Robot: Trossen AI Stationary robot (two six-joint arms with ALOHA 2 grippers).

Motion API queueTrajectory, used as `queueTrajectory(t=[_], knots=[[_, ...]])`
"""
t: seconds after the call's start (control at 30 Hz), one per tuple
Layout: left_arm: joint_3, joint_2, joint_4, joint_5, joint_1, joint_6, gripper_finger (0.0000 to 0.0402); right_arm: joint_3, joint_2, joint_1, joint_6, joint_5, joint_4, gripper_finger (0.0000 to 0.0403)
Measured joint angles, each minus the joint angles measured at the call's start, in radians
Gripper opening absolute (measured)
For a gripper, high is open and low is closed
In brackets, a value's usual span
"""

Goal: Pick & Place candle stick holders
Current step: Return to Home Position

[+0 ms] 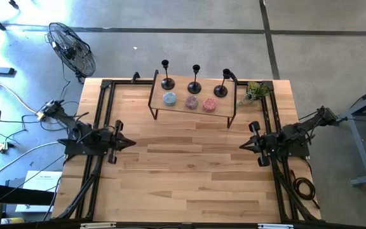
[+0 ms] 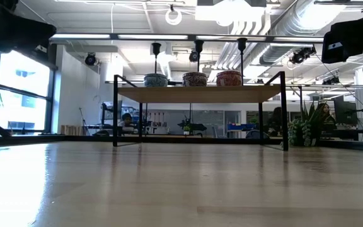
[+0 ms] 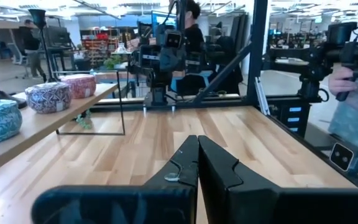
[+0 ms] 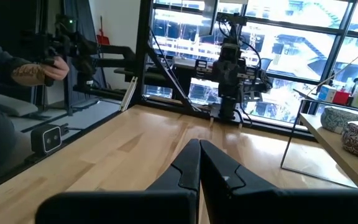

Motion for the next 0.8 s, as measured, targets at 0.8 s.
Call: queueTrajectory(t=[0.8], knots=[[0.0, 0.0, 0.02, 0.364, 0.479, -0.102, 0.0, 0.0, 0.0, 0.0, -0.006, 0.01, -0.005, 0.0]])
